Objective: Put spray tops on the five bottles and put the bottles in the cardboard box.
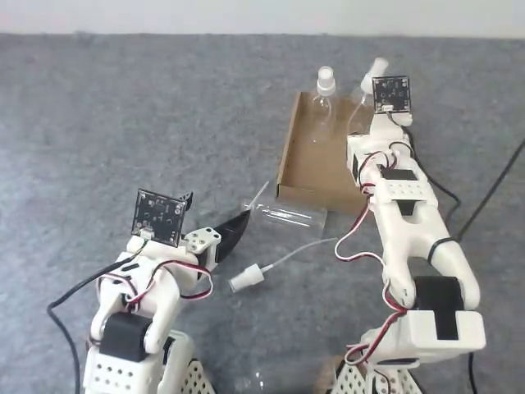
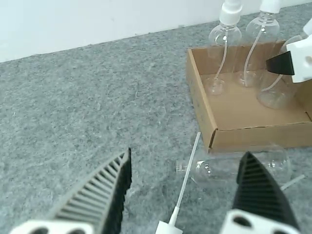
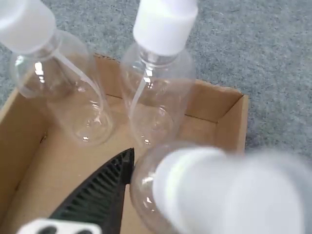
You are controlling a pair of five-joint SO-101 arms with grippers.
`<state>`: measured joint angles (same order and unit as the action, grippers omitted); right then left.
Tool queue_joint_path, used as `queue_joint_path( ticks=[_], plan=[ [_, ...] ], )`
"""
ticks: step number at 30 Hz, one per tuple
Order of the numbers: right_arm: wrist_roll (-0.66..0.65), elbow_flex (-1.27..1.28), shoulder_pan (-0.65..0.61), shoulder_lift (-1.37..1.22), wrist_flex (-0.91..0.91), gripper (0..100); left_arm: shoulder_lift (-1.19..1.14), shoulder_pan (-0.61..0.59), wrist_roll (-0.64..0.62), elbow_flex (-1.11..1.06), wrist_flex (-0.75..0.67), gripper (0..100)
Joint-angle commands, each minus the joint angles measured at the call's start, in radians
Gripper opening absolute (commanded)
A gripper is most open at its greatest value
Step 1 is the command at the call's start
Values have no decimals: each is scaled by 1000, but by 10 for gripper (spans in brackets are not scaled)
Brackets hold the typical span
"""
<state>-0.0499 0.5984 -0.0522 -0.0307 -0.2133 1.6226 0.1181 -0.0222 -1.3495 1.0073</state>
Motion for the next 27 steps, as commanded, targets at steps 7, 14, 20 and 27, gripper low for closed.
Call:
queue_joint_path(
  ticks=[7,14,20,27],
  plan=[
    [6,-77,5,21,-61,311,8,-3,-2,5,-23,319],
    [8,-212,4,24,-205,311,8,-3,0,5,-25,319],
    [8,-244,4,148,-311,311,8,-3,0,5,-26,319],
    [0,-244,4,386,-472,311,8,-3,0,5,-26,319]
  ],
)
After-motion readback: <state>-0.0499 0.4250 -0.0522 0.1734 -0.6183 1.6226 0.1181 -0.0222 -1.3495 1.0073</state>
